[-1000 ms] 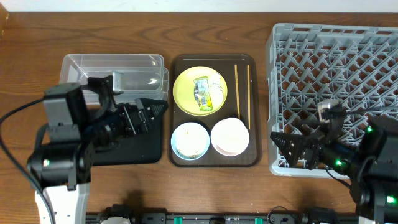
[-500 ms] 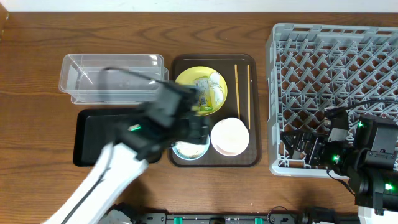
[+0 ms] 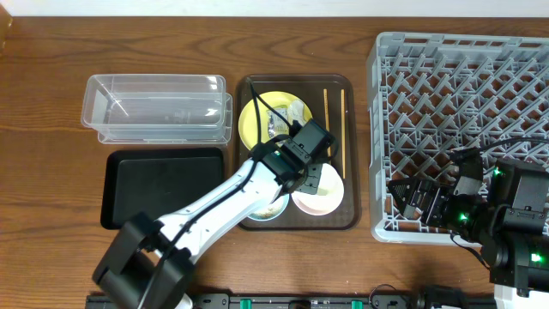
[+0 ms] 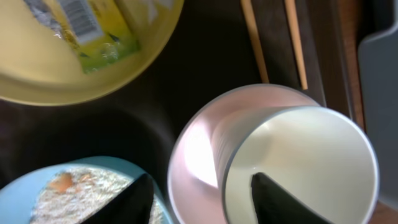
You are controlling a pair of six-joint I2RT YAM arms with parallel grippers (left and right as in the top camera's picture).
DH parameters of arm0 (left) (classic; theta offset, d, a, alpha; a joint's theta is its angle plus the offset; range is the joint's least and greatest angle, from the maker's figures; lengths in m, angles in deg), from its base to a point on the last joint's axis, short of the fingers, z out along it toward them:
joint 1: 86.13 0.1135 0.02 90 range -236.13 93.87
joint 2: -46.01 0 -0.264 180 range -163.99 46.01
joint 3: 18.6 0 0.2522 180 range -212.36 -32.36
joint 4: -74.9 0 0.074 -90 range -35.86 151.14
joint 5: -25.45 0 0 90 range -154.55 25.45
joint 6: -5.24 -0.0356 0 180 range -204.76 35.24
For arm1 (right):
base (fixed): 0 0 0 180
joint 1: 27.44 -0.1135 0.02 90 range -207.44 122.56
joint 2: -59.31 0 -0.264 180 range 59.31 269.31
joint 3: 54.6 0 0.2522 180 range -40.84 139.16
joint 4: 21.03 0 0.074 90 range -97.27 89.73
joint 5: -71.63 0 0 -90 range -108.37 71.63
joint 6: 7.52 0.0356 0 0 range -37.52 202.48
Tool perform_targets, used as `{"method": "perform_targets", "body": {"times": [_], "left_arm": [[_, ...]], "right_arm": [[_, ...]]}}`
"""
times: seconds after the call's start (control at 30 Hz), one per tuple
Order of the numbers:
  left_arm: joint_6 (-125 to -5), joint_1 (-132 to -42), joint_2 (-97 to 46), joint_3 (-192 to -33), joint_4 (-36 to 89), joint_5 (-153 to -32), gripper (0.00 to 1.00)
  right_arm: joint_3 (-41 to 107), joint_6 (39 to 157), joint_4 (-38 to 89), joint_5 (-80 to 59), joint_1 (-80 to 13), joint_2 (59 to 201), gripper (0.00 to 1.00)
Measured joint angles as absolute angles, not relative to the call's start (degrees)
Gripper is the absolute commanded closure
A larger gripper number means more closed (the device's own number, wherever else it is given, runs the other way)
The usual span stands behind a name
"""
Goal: Sort waste into correct bins and load items into the dishwasher rack
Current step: 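Reach the left gripper to the white cup on the pink bowl and grasp it, then lift the white cup and hand it to the right gripper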
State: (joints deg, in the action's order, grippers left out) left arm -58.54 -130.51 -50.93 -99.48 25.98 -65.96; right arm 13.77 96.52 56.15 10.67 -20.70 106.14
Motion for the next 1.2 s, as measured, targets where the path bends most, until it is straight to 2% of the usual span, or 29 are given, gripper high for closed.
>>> {"method": "perform_targets", "body": {"times": [0.07,0.13,0.27,0.5,0.57,0.87,1.0,1.2], "left_arm": [[-57.85,-130.49,-51.87,-99.48,26.22,-66.57,0.77],[-57.54,-130.49,-52.31,-99.48,26.38,-67.31,0.86],[-57.36,-130.42,-51.57,-99.48,26.68,-67.88,0.94],[-57.34,-126.99,-41.27,-99.48,25.02,-73.48,0.94],[-57.54,-123.98,-36.70,-99.56,24.43,-78.07,0.94],[-60.14,-106.47,-26.91,-99.87,25.66,-115.90,0.94],[-60.75,-104.63,-26.80,-99.87,28.85,-130.57,0.94],[-60.82,-104.59,-26.78,-99.85,29.28,-140.01,0.94]], "right_arm": [[13.77,96.54,56.15,10.67,-20.70,106.14,0.01],[13.77,96.54,56.13,10.67,-20.70,106.14,0.01],[13.77,96.54,56.13,10.67,-20.70,106.14,0.01],[13.77,96.50,54.55,10.75,-20.70,106.14,0.01],[13.77,95.01,52.70,12.15,-20.68,106.14,0.09],[13.77,86.73,41.88,35.52,-21.69,106.49,0.06],[13.77,86.27,35.47,41.79,-26.47,107.23,0.05],[13.81,91.78,20.72,43.41,-36.29,108.28,0.08]]}}
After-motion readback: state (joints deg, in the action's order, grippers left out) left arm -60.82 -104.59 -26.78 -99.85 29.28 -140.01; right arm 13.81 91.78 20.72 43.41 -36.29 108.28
